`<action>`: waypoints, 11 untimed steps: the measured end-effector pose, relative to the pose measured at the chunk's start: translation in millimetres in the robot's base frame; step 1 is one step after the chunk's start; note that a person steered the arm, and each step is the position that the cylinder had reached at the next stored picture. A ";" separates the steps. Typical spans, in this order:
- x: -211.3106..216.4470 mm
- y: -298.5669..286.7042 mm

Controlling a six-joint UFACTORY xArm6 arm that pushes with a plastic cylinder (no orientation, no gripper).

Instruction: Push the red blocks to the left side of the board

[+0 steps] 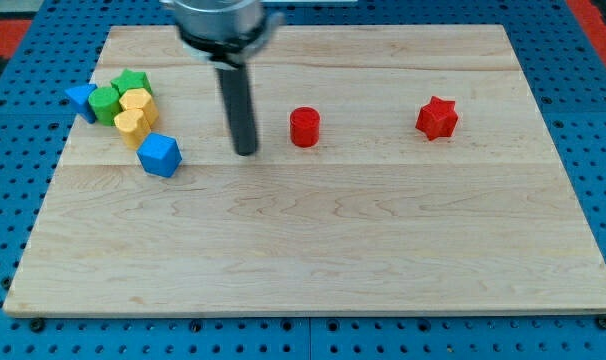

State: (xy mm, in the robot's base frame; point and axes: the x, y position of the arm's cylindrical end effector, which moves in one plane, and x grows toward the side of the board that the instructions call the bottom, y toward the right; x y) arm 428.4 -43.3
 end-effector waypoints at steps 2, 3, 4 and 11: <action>-35.6 93.9; -35.7 -13.9; -39.5 -25.3; -57.0 59.7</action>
State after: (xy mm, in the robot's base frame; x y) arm 371.4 16.4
